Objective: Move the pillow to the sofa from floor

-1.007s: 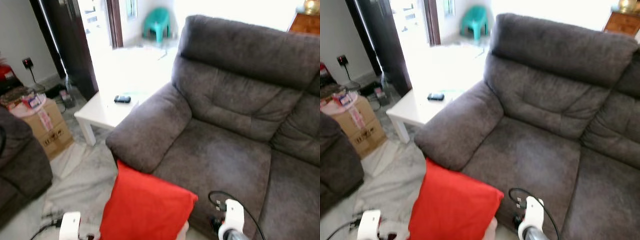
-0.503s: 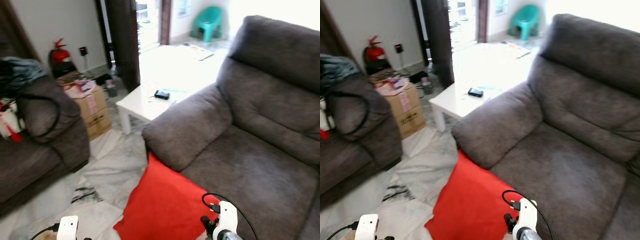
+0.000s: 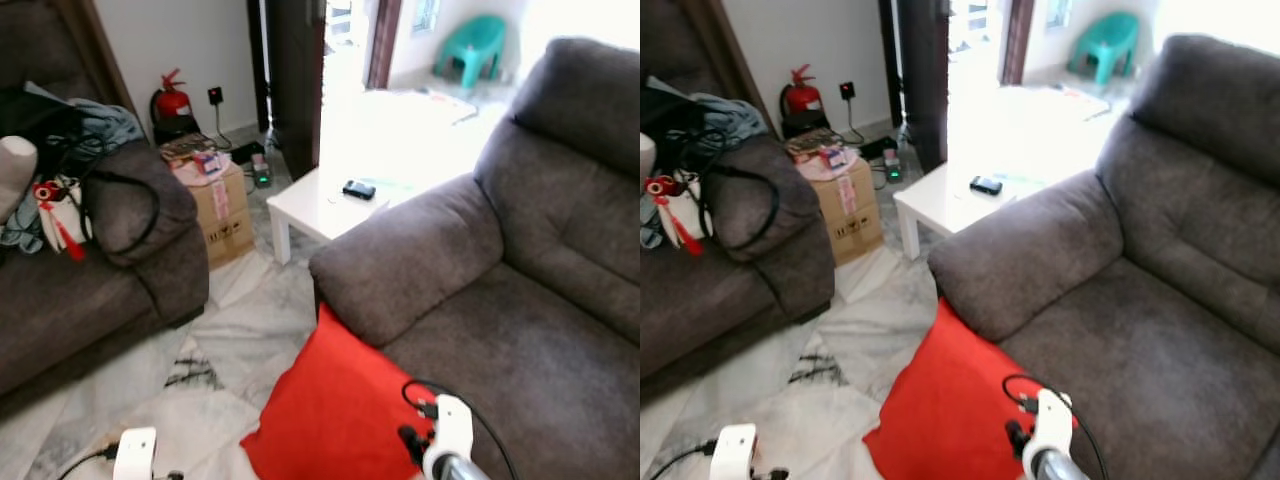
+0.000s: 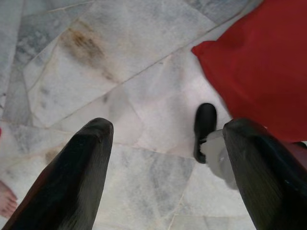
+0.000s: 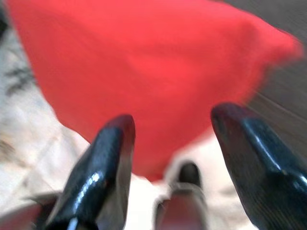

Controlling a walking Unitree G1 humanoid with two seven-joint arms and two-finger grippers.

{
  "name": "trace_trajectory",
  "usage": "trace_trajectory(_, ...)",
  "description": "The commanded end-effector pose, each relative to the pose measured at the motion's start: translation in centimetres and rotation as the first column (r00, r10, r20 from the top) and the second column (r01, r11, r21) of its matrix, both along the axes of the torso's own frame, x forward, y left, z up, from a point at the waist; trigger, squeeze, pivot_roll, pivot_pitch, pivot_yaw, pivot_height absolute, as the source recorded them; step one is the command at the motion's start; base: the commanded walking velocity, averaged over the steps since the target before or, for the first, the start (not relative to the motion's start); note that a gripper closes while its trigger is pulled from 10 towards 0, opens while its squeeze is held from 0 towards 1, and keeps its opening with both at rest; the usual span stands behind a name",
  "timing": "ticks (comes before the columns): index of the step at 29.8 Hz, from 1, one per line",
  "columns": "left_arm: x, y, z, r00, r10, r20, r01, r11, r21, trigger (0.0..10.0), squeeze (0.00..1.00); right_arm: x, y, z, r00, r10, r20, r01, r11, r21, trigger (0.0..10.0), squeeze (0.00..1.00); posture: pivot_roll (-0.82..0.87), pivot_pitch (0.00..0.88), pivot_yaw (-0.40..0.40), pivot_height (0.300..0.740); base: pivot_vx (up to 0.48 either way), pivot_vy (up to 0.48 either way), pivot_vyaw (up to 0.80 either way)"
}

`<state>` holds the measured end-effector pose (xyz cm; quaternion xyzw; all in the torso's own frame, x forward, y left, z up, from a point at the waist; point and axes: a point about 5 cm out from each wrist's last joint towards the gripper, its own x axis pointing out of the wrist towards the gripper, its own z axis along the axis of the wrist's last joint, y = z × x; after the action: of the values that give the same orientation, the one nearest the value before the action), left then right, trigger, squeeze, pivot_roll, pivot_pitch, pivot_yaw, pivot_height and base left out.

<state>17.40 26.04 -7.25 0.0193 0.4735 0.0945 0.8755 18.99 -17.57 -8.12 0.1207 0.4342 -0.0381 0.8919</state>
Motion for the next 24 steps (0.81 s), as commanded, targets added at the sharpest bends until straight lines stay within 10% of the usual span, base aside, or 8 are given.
trace_trajectory(1, -0.28, 0.06, -0.12, 1.0, -0.012, -0.015, 0.012, 1.0, 0.008, 10.0, 0.0, 0.46, 0.22, 0.21, 1.0, 0.0, 0.011, 0.0, 1.0, 0.007, 10.0, 0.0, -0.03, 0.0, -0.032, 0.74, 0.0, 0.0, 0.0)
trace_trajectory(24, -0.21, 0.07, -0.08, 0.999, -0.029, -0.018, 0.029, 0.999, 0.024, 10.0, 0.0, 0.49, 0.21, 0.23, 1.0, 0.011, 0.01, -0.011, 1.0, 0.008, 10.0, 0.0, -0.03, 0.0, -0.032, 0.74, 0.0, -0.069, 0.0)
